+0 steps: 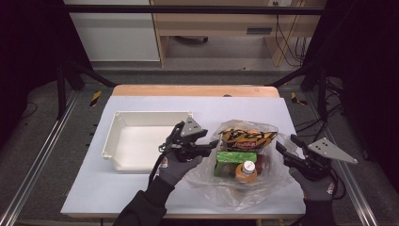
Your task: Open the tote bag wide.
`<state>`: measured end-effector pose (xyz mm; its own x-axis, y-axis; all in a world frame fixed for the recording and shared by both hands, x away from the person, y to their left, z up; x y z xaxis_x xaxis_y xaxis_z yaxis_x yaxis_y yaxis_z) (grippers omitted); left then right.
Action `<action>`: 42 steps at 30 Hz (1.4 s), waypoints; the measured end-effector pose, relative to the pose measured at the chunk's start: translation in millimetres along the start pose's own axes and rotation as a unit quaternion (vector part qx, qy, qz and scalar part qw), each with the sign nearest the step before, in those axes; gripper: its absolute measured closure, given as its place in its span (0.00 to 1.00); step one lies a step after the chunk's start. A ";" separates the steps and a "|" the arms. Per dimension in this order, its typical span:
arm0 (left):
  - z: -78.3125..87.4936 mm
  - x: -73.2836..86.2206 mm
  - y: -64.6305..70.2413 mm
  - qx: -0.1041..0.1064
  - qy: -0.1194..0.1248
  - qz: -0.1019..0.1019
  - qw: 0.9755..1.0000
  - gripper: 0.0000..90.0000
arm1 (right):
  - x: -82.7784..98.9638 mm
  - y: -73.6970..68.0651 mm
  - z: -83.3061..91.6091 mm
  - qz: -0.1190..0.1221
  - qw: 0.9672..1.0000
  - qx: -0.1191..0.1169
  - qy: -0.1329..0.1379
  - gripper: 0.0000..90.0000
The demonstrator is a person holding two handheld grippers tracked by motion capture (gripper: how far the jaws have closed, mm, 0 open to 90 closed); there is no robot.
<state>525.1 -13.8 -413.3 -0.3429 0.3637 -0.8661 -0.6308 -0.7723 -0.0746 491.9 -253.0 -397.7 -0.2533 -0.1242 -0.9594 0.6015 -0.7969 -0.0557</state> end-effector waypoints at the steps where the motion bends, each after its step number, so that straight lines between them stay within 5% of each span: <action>1: -5.3 2.8 2.1 0.001 -0.009 -0.004 1.000 0.50 | -0.2 -1.7 -2.7 0.004 1.000 -0.002 -0.008 0.43; 6: -15.8 10.9 2.3 -0.013 -0.035 -0.015 0.999 0.80 | 15.0 1.6 -20.9 0.001 0.999 0.003 -0.045 0.41; 9: -16.0 10.9 0.7 -0.018 -0.036 -0.021 0.999 0.97 | 31.1 9.4 -30.3 -0.009 0.998 0.007 -0.062 0.50; 13: -15.3 8.6 -1.4 -0.018 -0.032 -0.017 0.999 1.00 | 38.3 12.0 -34.5 -0.009 0.997 0.006 -0.070 0.58; 16: -16.3 4.8 -7.7 -0.037 -0.027 -0.015 0.999 1.00 | 45.0 14.3 -37.1 -0.014 0.996 0.010 -0.085 0.84; 18: -18.6 5.0 -9.7 -0.045 -0.030 -0.016 0.998 1.00 | 46.5 16.3 -37.3 -0.022 0.996 0.011 -0.086 0.93; 24: -46.8 22.5 -20.3 -0.082 -0.089 -0.016 0.993 1.00 | 56.4 27.5 -41.2 -0.034 0.994 0.033 -0.101 0.97; 29: -66.4 44.6 -12.2 -0.096 -0.138 -0.030 0.985 1.00 | 80.2 38.2 -49.9 -0.035 0.987 0.054 -0.145 0.97; 42: -82.5 64.5 -3.0 -0.103 -0.154 -0.015 0.983 1.00 | 118.6 47.7 -64.1 -0.059 0.976 0.062 -0.199 0.97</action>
<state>562.3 -30.9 -509.7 -0.5395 0.5043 -0.6743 -0.5010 -0.8359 -0.2242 539.1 -267.8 -531.8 -0.6039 -0.2274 -0.7639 0.4611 -0.8815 -0.1021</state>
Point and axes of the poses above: each handheld gripper's, and its own axes: z roughly backward along the jaws, x roughly out of its underside, y roughly to its right, the point moved 10 cm from there along -z, roughly forward along the jaws, and after that the axes turned 14 degrees about -x, right-handed, at the moved point
